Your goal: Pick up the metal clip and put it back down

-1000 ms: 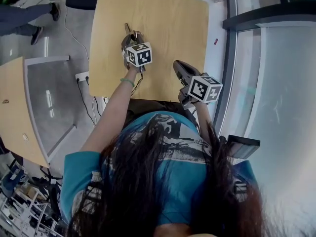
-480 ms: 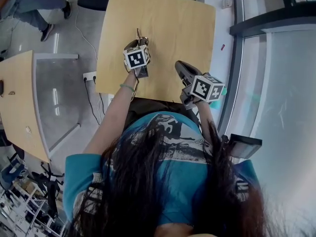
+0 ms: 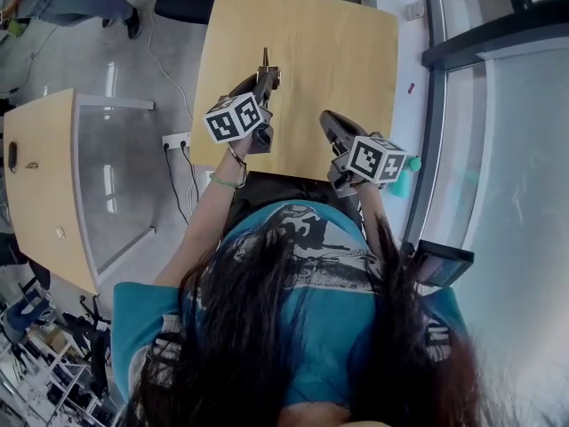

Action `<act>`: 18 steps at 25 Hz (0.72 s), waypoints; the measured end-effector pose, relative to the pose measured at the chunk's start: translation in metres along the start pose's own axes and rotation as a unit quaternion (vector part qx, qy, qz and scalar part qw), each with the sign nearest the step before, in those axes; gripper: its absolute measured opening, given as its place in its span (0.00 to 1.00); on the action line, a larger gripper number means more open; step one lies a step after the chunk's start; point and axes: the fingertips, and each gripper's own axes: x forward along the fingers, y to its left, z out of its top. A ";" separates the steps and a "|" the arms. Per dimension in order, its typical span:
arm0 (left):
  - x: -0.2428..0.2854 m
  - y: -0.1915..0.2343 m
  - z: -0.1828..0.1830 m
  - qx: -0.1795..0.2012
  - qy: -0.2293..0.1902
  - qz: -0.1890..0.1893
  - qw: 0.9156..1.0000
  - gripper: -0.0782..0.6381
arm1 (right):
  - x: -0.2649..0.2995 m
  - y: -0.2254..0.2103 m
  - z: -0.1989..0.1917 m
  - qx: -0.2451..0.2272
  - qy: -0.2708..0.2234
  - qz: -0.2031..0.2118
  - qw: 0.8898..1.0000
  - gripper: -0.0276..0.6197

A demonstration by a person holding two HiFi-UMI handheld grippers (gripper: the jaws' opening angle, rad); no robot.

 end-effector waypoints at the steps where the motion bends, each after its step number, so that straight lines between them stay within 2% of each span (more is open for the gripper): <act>1: -0.009 -0.003 0.006 -0.010 -0.008 -0.013 1.000 0.23 | 0.001 0.004 -0.002 0.000 -0.001 0.000 1.000 0.08; 6: -0.049 -0.011 0.029 -0.026 -0.035 -0.057 0.997 0.23 | 0.011 0.026 -0.011 -0.004 -0.005 0.006 1.000 0.08; 12: -0.079 -0.002 0.041 -0.002 -0.038 -0.073 0.997 0.23 | 0.024 0.053 -0.021 -0.016 -0.011 0.009 1.000 0.08; 18: -0.086 0.003 0.044 -0.004 -0.032 -0.083 0.996 0.24 | 0.031 0.065 -0.018 -0.025 -0.022 0.008 0.999 0.08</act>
